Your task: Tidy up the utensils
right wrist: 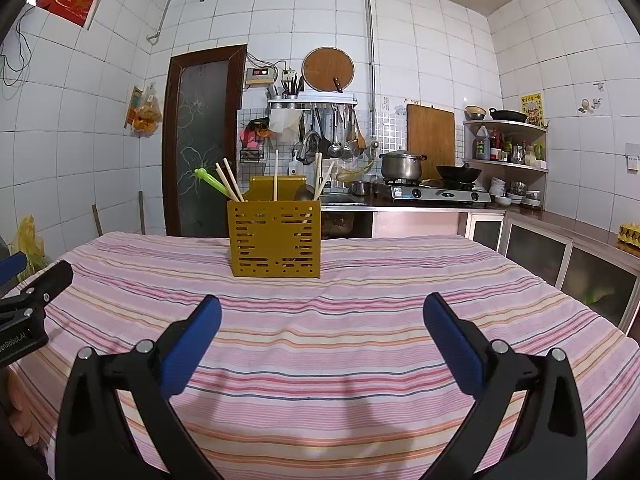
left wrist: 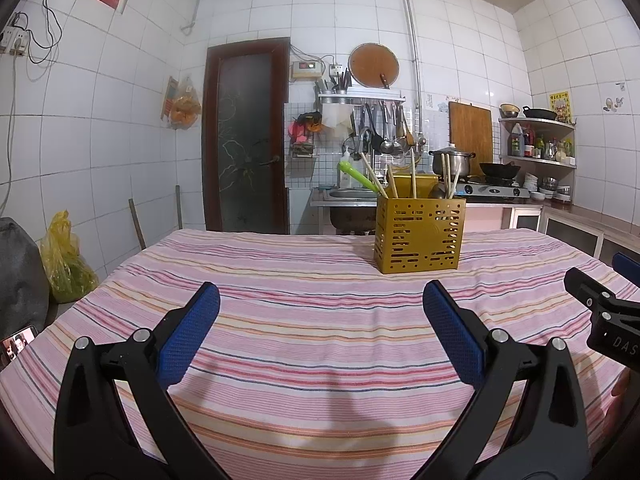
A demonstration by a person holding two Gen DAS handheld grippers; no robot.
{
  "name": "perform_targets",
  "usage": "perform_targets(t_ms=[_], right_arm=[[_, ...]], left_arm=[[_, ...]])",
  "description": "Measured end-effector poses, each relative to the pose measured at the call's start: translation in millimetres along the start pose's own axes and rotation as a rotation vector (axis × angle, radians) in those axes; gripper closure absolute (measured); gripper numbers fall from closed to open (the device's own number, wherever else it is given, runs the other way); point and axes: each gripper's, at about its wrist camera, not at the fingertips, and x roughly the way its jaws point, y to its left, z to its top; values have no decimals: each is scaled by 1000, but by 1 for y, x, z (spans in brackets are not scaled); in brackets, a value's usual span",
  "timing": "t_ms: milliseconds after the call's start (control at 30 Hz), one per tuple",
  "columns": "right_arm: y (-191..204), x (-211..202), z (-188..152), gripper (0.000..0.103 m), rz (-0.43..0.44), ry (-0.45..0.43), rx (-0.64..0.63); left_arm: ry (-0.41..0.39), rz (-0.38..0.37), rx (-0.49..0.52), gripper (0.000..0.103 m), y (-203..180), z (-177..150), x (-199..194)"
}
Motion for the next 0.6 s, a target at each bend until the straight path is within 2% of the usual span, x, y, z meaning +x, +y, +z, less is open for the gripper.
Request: perform_targets(t_ms=[600], right_arm=[[4,-8,3,4,-11,-28,-6]], left_arm=[[5,-2,-9,5,3,-2,2]])
